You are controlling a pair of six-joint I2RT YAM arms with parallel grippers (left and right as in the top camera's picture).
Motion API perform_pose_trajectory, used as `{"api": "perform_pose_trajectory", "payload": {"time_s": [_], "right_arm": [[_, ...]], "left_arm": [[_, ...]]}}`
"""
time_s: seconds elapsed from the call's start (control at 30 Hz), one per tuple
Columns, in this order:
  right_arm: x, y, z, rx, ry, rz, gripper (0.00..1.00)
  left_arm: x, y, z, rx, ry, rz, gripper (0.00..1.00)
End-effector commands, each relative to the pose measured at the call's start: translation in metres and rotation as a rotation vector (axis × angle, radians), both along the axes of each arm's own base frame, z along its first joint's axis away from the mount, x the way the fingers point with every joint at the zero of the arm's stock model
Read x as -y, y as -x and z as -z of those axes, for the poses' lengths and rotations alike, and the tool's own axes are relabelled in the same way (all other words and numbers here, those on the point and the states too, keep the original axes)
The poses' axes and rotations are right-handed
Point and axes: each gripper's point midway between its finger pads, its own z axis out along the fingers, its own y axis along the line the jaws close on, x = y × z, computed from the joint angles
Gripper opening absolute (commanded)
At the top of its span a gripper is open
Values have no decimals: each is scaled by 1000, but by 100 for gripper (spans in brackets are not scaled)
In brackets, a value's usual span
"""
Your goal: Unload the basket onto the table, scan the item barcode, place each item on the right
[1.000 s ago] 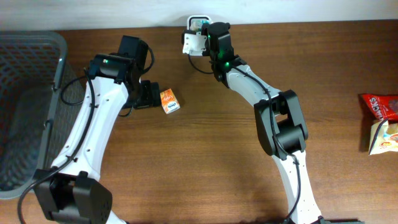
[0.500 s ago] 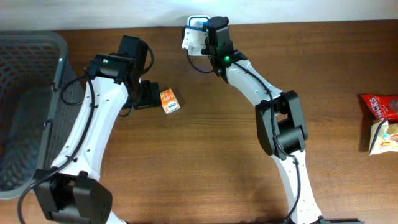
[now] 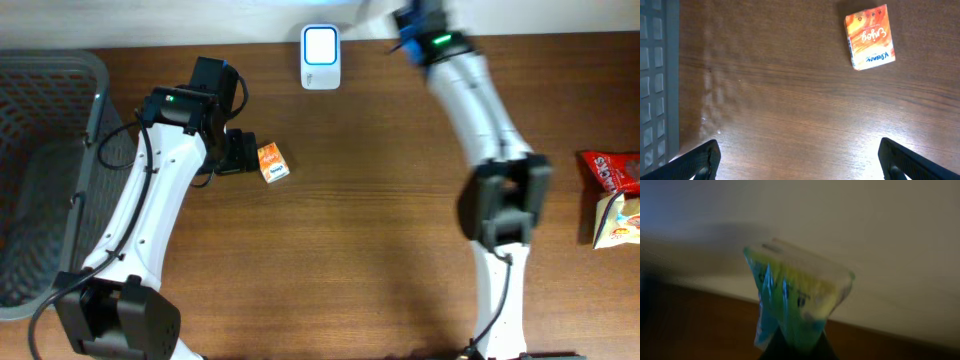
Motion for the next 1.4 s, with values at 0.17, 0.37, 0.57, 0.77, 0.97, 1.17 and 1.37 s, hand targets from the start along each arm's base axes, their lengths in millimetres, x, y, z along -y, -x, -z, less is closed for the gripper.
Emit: {"api": "perform_pose_trajectory", "payload": {"time_s": [0.17, 0.37, 0.57, 0.77, 0.97, 1.17, 1.37], "right_arm": [[278, 165, 37, -269, -450, 900, 4], [362, 287, 83, -500, -516, 1195, 4], [377, 342, 129, -612, -588, 1356, 4], [381, 359, 126, -657, -578, 1343, 99], [374, 351, 39, -419, -608, 1285, 99], [227, 260, -43, -335, -1115, 415, 99], [72, 215, -36, -524, -903, -25, 99]], "left_arm": [[-3, -2, -1, 7, -6, -18, 99], [-3, -2, -1, 8, -6, -18, 99], [-3, -2, -1, 7, -6, -18, 99], [-3, -2, -1, 8, -6, -18, 99], [-3, -2, -1, 8, -6, -18, 99], [-2, -2, -1, 8, -6, -17, 99], [-2, -2, -1, 7, -6, -17, 99]]}}
